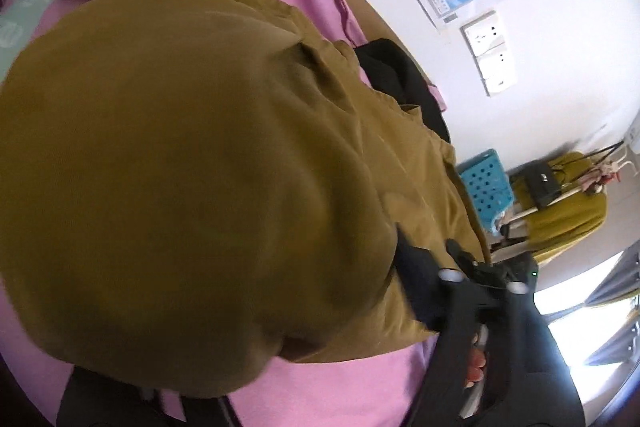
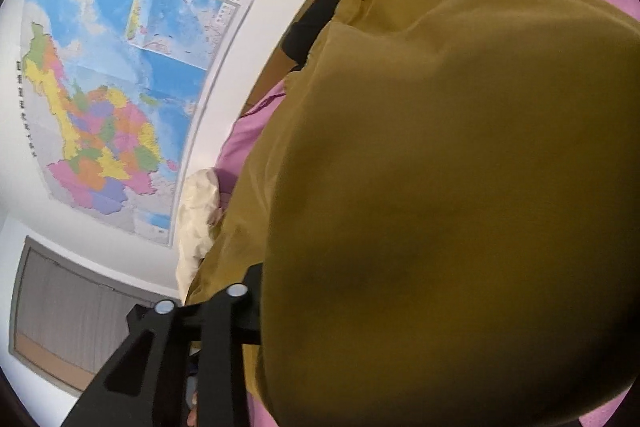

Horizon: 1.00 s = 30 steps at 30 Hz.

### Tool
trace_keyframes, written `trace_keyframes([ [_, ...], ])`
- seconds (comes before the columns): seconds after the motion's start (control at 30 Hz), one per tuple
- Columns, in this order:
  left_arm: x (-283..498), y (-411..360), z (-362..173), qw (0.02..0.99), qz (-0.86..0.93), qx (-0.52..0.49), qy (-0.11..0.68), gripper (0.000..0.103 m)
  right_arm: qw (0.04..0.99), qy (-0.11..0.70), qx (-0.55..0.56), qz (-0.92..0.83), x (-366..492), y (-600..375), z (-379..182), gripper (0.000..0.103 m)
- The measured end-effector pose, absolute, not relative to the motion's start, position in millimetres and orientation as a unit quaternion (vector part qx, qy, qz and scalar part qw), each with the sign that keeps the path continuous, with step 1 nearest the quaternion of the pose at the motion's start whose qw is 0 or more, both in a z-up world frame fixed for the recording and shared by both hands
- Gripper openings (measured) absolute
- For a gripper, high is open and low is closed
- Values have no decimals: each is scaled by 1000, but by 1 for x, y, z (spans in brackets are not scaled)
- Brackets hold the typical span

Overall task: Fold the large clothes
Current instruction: 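Lift the folded shirt with both grippers and carry it toward the clothes stack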

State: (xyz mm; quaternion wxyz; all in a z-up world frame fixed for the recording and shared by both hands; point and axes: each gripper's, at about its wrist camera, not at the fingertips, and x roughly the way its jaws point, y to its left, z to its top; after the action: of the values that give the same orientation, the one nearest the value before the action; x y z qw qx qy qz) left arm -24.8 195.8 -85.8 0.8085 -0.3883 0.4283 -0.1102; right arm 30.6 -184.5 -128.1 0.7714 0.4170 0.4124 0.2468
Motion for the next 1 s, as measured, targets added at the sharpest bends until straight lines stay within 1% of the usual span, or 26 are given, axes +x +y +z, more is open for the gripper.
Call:
trace_keyframes([
  [0.07,-27,200,-83,808,-112,-393,425,50,767,414,422,249,31,-186,-129,35],
  [0.13,-25,201,-84,802,-111,-395,435,52,758,416,438,246,33,-188,-132,44],
  [0.17,-23,203,-87,795,-111,-404,439,59,753,417,447,243,35,-189,-133,47],
  [0.2,-20,205,-93,780,-118,-426,442,71,750,416,453,241,36,-190,-134,48],
  [0.23,-18,207,-96,773,-124,-441,440,74,749,416,457,240,36,-190,-133,50],
  [0.3,-16,209,-94,766,-130,-454,435,81,748,416,460,237,38,-190,-132,52],
  [0.33,-13,206,-92,768,-129,-448,439,81,747,416,461,236,38,-190,-132,51],
  [0.37,-12,204,-90,772,-127,-441,440,80,749,417,458,237,38,-190,-132,49],
  [0.4,-11,202,-89,775,-127,-433,442,72,752,417,451,238,38,-191,-131,40],
  [0.43,-10,200,-88,779,-122,-422,448,66,756,415,444,241,38,-191,-130,34],
  [0.5,-10,202,-85,779,-124,-416,452,47,763,411,430,253,35,-192,-124,27],
  [0.53,-11,203,-83,779,-126,-418,450,43,767,405,424,259,34,-193,-119,24],
  [0.6,-13,202,-76,784,-131,-412,446,34,782,392,403,270,30,-192,-102,21],
  [0.7,-13,198,-52,800,-141,-385,437,30,806,371,364,283,25,-189,-73,19],
  [0.9,-14,196,-4,817,-183,-363,408,29,847,317,296,307,9,-190,-2,18],
  [1.0,-18,196,31,834,-201,-342,383,29,861,281,272,325,1,-192,36,18],
])
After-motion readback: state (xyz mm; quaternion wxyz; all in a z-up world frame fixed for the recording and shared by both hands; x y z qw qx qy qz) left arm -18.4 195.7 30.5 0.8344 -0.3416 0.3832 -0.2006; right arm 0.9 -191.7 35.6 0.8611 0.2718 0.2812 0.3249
